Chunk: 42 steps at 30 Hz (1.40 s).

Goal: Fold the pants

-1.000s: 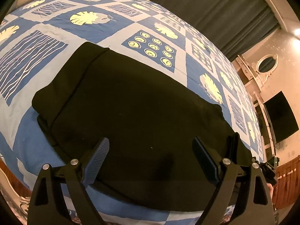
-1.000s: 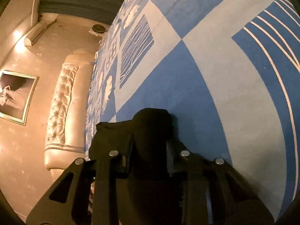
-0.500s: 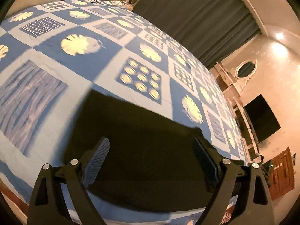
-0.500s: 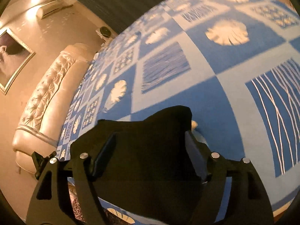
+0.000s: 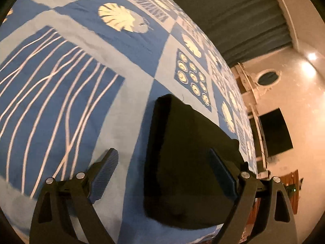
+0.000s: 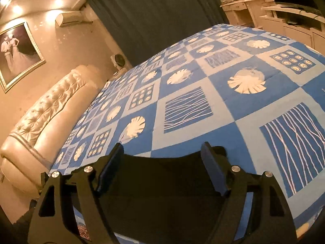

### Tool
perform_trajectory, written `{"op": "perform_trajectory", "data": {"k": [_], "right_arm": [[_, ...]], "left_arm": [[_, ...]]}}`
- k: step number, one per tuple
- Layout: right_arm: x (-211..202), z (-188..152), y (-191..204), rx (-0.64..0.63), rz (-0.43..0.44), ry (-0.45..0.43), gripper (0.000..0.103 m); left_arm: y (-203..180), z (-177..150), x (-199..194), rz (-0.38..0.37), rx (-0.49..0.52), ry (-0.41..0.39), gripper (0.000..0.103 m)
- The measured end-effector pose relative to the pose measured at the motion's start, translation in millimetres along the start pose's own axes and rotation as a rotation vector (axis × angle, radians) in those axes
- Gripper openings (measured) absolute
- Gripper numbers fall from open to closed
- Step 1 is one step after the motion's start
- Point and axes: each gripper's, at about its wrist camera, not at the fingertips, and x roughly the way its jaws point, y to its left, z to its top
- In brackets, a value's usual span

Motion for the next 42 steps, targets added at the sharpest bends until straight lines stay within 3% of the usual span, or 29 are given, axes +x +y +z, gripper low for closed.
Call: {"op": "perform_trajectory", "data": {"k": [3, 6, 7, 10, 15, 17, 19, 21, 27, 29, 33, 36, 42], "right_arm": [[1.5, -2.1, -9.2, 0.040, 0.007, -0.003, 0.079], [11.3, -7.0, -12.2, 0.042, 0.007, 0.033, 0.079], [13.4, -8.5, -11.6, 0.037, 0.011, 0.041, 0.079], [18.6, -12.1, -7.2, 0.023, 0.019, 0.065, 0.079], [22.7, -15.3, -2.2, 0.023, 0.044, 0.082, 0.079], [25.5, -17.4, -1.5, 0.029, 0.059, 0.095, 0.079], [29.0, -20.5, -0.6, 0.026, 0.056, 0.108, 0.079], [33.0, -24.6, -0.4, 0.029, 0.056, 0.126, 0.079], [36.6, -29.8, 0.7, 0.035, 0.058, 0.140, 0.079], [36.4, -29.9, 1.5, 0.034, 0.059, 0.138, 0.079], [36.9, -30.2, 2.2, 0.041, 0.063, 0.141, 0.079], [38.2, -31.4, 3.6, 0.060, 0.074, 0.153, 0.079], [40.9, -35.4, 9.2, 0.107, 0.114, 0.189, 0.079]], "left_arm": [[-2.4, 2.1, 5.9, -0.059, 0.013, 0.013, 0.089], [-9.4, -1.1, 18.1, -0.220, 0.003, 0.073, 0.089], [-12.4, -2.4, 21.9, -0.240, 0.009, 0.093, 0.089], [-19.1, -3.3, 32.1, -0.231, 0.052, 0.137, 0.089], [-13.8, 1.9, 38.4, -0.264, 0.042, 0.183, 0.089], [-16.7, 3.2, 40.4, -0.237, 0.021, 0.179, 0.088], [-26.1, 0.5, 44.9, -0.206, 0.044, 0.180, 0.075], [-27.8, -4.6, 54.7, -0.142, 0.038, 0.218, 0.024], [-35.4, -3.3, 50.4, -0.086, -0.002, 0.208, 0.018], [-49.9, -1.0, 42.4, -0.084, 0.014, 0.193, 0.017], [-94.9, 5.2, 22.7, -0.147, 0.071, 0.157, 0.017], [-147.4, 1.7, 12.5, -0.190, 0.146, 0.141, 0.017], [-243.7, -23.0, 31.8, -0.277, 0.249, 0.155, 0.017]]}}
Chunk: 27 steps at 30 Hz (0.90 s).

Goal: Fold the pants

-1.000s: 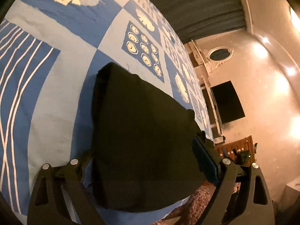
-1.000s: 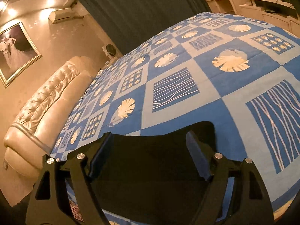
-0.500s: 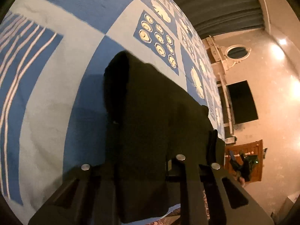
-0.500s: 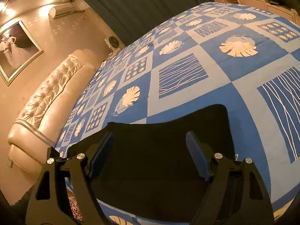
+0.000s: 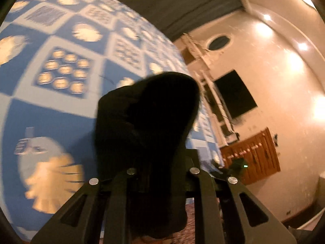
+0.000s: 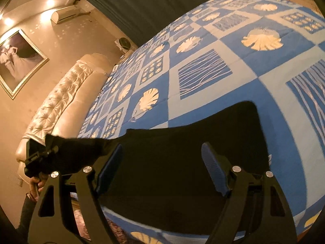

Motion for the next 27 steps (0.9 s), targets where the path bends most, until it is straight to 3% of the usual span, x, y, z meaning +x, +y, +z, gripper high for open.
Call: {"op": "perform_trajectory", "data": {"k": [4, 8, 14, 16, 17, 19, 21, 23, 25, 27], "right_arm": [[2.8, -2.7, 1.8, 0.023, 0.031, 0.026, 0.079], [2.9, -3.2, -7.0, 0.077, 0.053, 0.031, 0.079], [3.6, -0.9, -30.6, 0.171, 0.069, 0.040, 0.079], [4.7, -1.7, -34.6, 0.184, 0.067, 0.045, 0.079], [5.7, -2.1, -36.7, 0.191, 0.065, 0.050, 0.079], [7.2, -2.6, -39.4, 0.197, 0.061, 0.058, 0.079], [6.5, -3.0, -40.2, 0.202, 0.059, 0.054, 0.079], [7.1, -3.1, -40.6, 0.205, 0.061, 0.057, 0.080], [9.2, -3.9, -39.6, 0.207, 0.067, 0.065, 0.081], [11.7, -5.3, -38.3, 0.205, 0.071, 0.071, 0.082]], "left_arm": [[-54.8, -7.9, 59.4, -0.019, 0.085, 0.044, 0.017], [-76.8, -27.8, 124.4, 0.004, 0.123, 0.109, 0.017], [-87.8, -70.8, 207.3, 0.128, 0.207, 0.218, 0.018], [-85.5, -84.0, 229.8, 0.202, 0.242, 0.259, 0.024], [-85.0, -90.2, 234.5, 0.222, 0.251, 0.273, 0.033], [-85.7, -98.4, 238.2, 0.237, 0.265, 0.287, 0.042], [-94.9, -101.9, 231.0, 0.241, 0.291, 0.275, 0.058], [-106.4, -100.8, 215.8, 0.266, 0.328, 0.231, 0.071], [-115.5, -96.3, 189.7, 0.268, 0.354, 0.151, 0.075], [-120.0, -87.5, 171.1, 0.265, 0.371, 0.091, 0.086]]}}
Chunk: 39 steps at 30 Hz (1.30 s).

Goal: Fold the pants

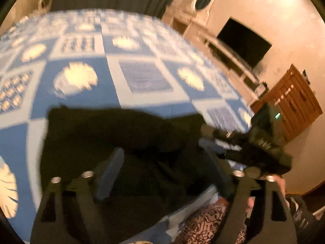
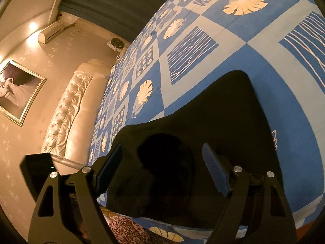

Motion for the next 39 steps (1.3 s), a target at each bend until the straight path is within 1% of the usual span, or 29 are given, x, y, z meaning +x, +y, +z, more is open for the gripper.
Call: {"op": "perform_trajectory", "data": {"k": [2, 4, 6, 9, 12, 13, 14, 16, 17, 18, 19, 20, 22, 24, 27, 28, 32, 35, 37, 39], "right_arm": [[3.8, -2.4, 2.8, -0.018, -0.010, 0.017, 0.083], [6.7, -4.2, 3.9, -0.029, -0.022, 0.029, 0.083], [8.8, -6.5, 4.3, -0.022, -0.029, 0.041, 0.083], [16.5, -8.9, 8.5, -0.033, -0.028, 0.086, 0.083], [34.0, -17.1, 16.4, -0.073, -0.043, 0.177, 0.083], [39.7, -20.6, 19.2, -0.086, -0.043, 0.205, 0.083], [47.6, -25.5, 23.0, -0.101, -0.038, 0.239, 0.083], [57.8, -33.3, 30.1, -0.131, -0.043, 0.275, 0.082], [62.1, -36.5, 34.7, -0.160, -0.056, 0.283, 0.071], [64.4, -40.0, 37.6, -0.178, -0.068, 0.283, 0.049], [68.4, -42.7, 38.3, -0.187, -0.095, 0.289, 0.037], [70.4, -43.9, 36.5, -0.187, -0.115, 0.293, 0.020], [66.2, -42.3, 35.2, -0.177, -0.096, 0.284, 0.016], [56.5, -34.7, 41.3, -0.201, -0.090, 0.256, 0.012], [31.8, -21.0, 51.8, -0.225, -0.060, 0.195, 0.011], [21.9, -16.3, 54.3, -0.238, -0.063, 0.171, 0.011], [-4.8, -4.9, 49.0, -0.264, -0.104, 0.121, 0.011], [-14.5, 3.0, 30.9, -0.232, -0.149, 0.109, 0.011], [-20.2, 7.4, 15.9, -0.213, -0.194, 0.094, 0.011], [-22.0, 11.0, -1.2, -0.176, -0.209, 0.094, 0.011]], "left_arm": [[9.5, 7.2, -13.4, 0.011, -0.037, -0.031, 0.086], [23.4, 9.8, -23.4, 0.023, -0.083, -0.039, 0.085], [36.2, 7.3, -29.5, 0.086, -0.100, -0.037, 0.086], [71.0, -12.1, -41.4, 0.230, -0.123, -0.041, 0.086], [99.9, -30.7, -46.1, 0.267, -0.187, -0.036, 0.086], [115.1, -39.9, -48.1, 0.284, -0.230, -0.031, 0.086], [122.0, -44.5, -48.2, 0.289, -0.256, -0.029, 0.086], [139.7, -57.6, -50.7, 0.280, -0.326, -0.032, 0.086], [146.3, -62.1, -50.6, 0.278, -0.353, -0.035, 0.086], [149.9, -65.8, -48.9, 0.277, -0.375, -0.035, 0.086], [155.1, -69.1, -46.2, 0.269, -0.396, -0.023, 0.086], [157.6, -70.1, -44.4, 0.263, -0.404, -0.014, 0.085], [156.2, -72.6, -44.0, 0.254, -0.406, -0.017, 0.086], [154.6, -72.1, -44.2, 0.244, -0.394, -0.020, 0.086], [151.5, -71.6, -44.5, 0.233, -0.383, -0.027, 0.086], [150.7, -71.8, -43.7, 0.222, -0.384, -0.026, 0.086], [143.7, -73.6, -38.4, 0.186, -0.377, -0.020, 0.086], [135.8, -74.7, -31.2, 0.159, -0.365, -0.006, 0.086], [131.1, -75.5, -25.8, 0.137, -0.364, 0.005, 0.086], [127.2, -76.5, -19.9, 0.119, -0.362, 0.018, 0.086]]}}
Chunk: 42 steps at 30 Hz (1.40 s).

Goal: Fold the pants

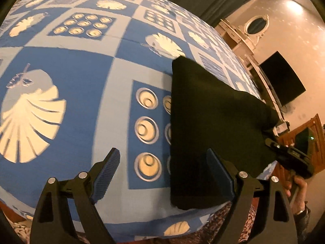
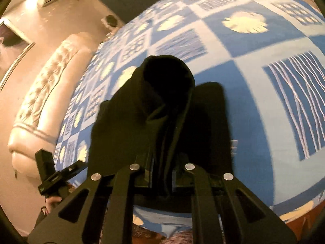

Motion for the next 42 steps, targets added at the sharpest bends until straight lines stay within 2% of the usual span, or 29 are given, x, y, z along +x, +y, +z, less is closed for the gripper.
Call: {"op": "perform_trajectory", "data": {"k": [4, 12, 14, 16, 17, 18, 20, 21, 23, 25, 28, 32, 34, 42], "right_arm": [[13.4, -2.2, -20.4, 0.048, -0.010, 0.037, 0.011], [8.0, -1.6, -23.1, 0.094, 0.020, 0.049, 0.012], [4.0, -1.3, -26.4, 0.102, 0.005, 0.045, 0.014], [-2.9, -1.8, -38.0, 0.140, 0.008, 0.035, 0.021], [-5.8, -2.8, -45.1, 0.164, 0.024, 0.032, 0.031], [-10.2, -4.1, -53.1, 0.198, 0.029, 0.021, 0.053], [-20.5, -8.8, -66.5, 0.248, -0.004, -0.023, 0.075], [-23.1, -12.6, -74.4, 0.276, 0.021, -0.034, 0.075], [-15.6, -21.0, -89.6, 0.363, 0.144, 0.010, 0.078], [-5.9, -30.1, -98.6, 0.416, 0.204, 0.042, 0.079], [10.3, -36.3, -97.6, 0.399, 0.237, 0.097, 0.080], [18.8, -39.2, -89.9, 0.372, 0.278, 0.115, 0.087], [20.4, -38.4, -89.3, 0.367, 0.281, 0.116, 0.087], [19.0, -40.0, -92.6, 0.398, 0.337, 0.118, 0.087]], "left_arm": [[-4.9, -5.2, 10.2, -0.022, 0.001, 0.029, 0.086], [1.6, -7.5, 13.0, -0.068, -0.048, 0.044, 0.086], [2.8, -7.8, 11.3, -0.069, -0.054, 0.042, 0.086], [4.3, -7.0, 9.0, -0.072, -0.063, 0.036, 0.086], [6.0, -6.1, 7.4, -0.080, -0.072, 0.032, 0.086], [8.3, -5.5, 5.9, -0.089, -0.085, 0.028, 0.086], [12.9, -5.2, 5.5, -0.092, -0.110, 0.027, 0.086], [16.6, -5.9, 5.5, -0.098, -0.130, 0.028, 0.086], [20.0, -7.9, 5.9, -0.112, -0.158, 0.035, 0.085], [22.8, -10.0, 7.1, -0.133, -0.181, 0.039, 0.086], [22.3, -12.2, 8.0, -0.170, -0.192, 0.038, 0.086], [18.0, -17.1, 14.6, -0.289, -0.223, 0.065, 0.086], [14.1, -21.1, 19.7, -0.320, -0.229, 0.084, 0.086], [5.3, -24.1, 28.6, -0.311, -0.202, 0.077, 0.086]]}}
